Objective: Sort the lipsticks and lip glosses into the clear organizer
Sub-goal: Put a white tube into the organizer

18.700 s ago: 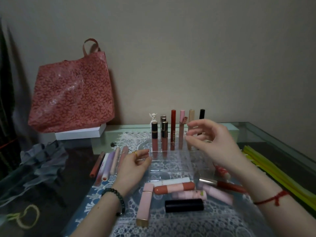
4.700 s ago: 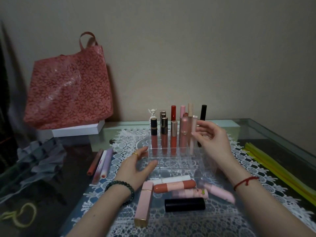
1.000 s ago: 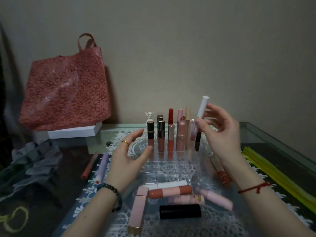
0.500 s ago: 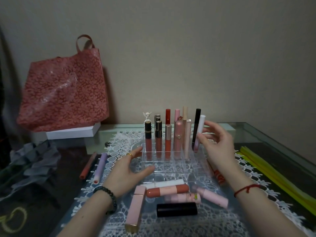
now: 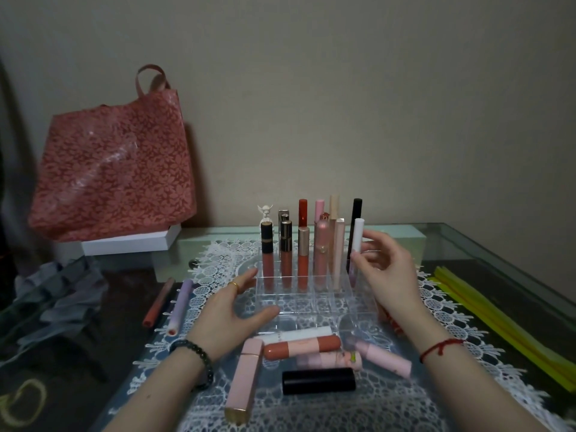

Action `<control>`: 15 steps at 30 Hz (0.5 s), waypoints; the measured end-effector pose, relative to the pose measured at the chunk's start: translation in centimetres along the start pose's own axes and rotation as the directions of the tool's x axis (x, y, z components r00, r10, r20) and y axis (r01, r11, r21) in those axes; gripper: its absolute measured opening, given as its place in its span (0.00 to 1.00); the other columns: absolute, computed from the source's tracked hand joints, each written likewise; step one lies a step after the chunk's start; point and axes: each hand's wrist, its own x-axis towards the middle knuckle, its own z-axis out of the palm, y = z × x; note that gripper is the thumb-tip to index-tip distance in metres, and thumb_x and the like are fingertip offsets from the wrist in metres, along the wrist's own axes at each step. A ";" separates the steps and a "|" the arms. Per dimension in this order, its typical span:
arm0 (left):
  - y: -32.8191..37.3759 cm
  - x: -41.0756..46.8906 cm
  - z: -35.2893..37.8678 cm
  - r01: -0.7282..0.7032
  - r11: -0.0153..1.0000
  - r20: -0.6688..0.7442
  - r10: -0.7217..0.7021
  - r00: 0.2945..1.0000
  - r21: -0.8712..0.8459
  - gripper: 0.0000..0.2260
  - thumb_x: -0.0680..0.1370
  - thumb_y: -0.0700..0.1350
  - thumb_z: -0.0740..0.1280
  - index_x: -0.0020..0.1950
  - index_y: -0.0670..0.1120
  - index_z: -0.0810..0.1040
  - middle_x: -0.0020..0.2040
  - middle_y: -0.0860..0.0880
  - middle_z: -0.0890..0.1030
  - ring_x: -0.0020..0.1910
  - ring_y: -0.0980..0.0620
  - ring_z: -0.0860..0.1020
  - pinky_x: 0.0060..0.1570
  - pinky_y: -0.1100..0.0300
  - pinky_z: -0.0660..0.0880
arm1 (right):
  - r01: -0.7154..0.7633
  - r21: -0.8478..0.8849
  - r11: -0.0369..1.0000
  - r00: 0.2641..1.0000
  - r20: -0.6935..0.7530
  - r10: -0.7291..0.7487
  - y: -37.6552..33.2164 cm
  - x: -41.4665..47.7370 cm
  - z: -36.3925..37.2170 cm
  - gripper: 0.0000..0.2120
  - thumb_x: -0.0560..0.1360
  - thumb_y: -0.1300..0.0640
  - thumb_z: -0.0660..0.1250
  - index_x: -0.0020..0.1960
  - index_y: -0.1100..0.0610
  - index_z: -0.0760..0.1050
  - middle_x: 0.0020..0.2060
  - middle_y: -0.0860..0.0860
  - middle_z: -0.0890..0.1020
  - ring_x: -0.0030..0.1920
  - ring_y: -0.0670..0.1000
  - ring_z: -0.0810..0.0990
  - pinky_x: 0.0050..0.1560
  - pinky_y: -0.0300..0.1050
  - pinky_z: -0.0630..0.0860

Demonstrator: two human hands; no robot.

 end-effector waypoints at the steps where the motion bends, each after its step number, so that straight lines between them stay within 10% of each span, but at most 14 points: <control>1: -0.1 0.0 0.0 0.002 1.000 -0.002 -0.002 1.000 0.002 0.39 0.61 0.63 0.67 0.70 0.54 0.61 0.67 0.55 0.69 0.63 0.60 0.67 0.62 0.63 0.64 | -0.002 -0.010 1.000 1.000 0.003 0.002 0.0 0.0 0.0 0.18 0.69 0.65 0.69 0.53 0.47 0.73 0.43 0.46 0.80 0.42 0.42 0.79 0.39 0.27 0.75; 15: -0.9 0.3 0.2 0.013 1.000 0.007 -0.013 1.000 0.026 0.36 0.65 0.60 0.70 0.70 0.57 0.59 0.67 0.56 0.68 0.62 0.62 0.67 0.61 0.64 0.64 | 0.008 -0.039 0.999 1.000 0.006 -0.007 0.1 -0.1 -0.2 0.19 0.69 0.66 0.69 0.52 0.46 0.72 0.40 0.45 0.79 0.42 0.43 0.78 0.38 0.26 0.74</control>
